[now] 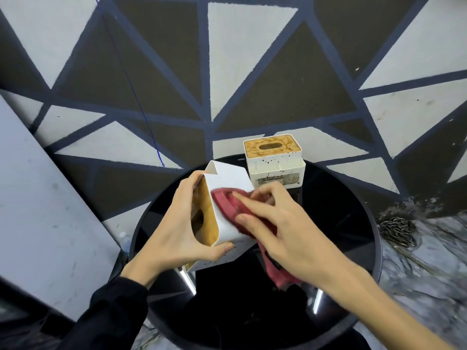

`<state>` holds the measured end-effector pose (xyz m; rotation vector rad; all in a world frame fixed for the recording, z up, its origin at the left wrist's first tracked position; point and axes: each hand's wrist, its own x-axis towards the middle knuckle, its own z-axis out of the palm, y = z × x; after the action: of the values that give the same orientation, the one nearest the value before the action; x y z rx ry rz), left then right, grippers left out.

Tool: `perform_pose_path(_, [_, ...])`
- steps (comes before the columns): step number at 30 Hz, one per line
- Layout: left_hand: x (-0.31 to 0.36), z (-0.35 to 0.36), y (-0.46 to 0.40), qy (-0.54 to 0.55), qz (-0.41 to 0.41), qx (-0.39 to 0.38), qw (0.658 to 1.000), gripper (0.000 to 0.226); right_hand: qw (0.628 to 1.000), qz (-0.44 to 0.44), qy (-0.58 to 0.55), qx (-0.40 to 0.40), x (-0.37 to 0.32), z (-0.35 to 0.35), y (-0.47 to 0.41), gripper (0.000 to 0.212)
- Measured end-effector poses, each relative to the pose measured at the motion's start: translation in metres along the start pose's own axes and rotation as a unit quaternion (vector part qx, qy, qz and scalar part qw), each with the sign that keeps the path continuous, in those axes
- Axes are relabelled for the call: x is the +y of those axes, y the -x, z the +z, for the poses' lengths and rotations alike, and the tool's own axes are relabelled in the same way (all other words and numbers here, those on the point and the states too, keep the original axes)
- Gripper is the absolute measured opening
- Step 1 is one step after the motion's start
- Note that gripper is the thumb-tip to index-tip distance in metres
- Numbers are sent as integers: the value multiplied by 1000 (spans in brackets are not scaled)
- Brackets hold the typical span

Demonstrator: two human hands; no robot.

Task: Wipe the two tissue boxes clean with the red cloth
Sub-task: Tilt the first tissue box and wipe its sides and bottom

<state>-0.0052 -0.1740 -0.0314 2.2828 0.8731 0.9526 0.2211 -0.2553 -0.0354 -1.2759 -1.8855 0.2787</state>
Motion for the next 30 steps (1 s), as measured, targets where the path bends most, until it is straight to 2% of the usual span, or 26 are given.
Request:
perform_pose_path(6, [-5, -1, -1, 12, -17, -15, 1000, 125, 999, 4, -22, 23, 12, 5, 28, 51])
perform_pose_path(14, [1, 0, 1, 26, -39, -1, 999, 123, 990, 102, -88, 51, 32, 1, 4, 48])
perform_pose_path(21, [-1, 2, 5, 42, -74, 38, 996, 138, 970, 164, -168, 67, 36, 9, 12, 23])
perform_pose_path(30, [3, 4, 5, 54, -79, 76, 993, 111, 944, 163, -282, 46, 32, 15, 12, 38])
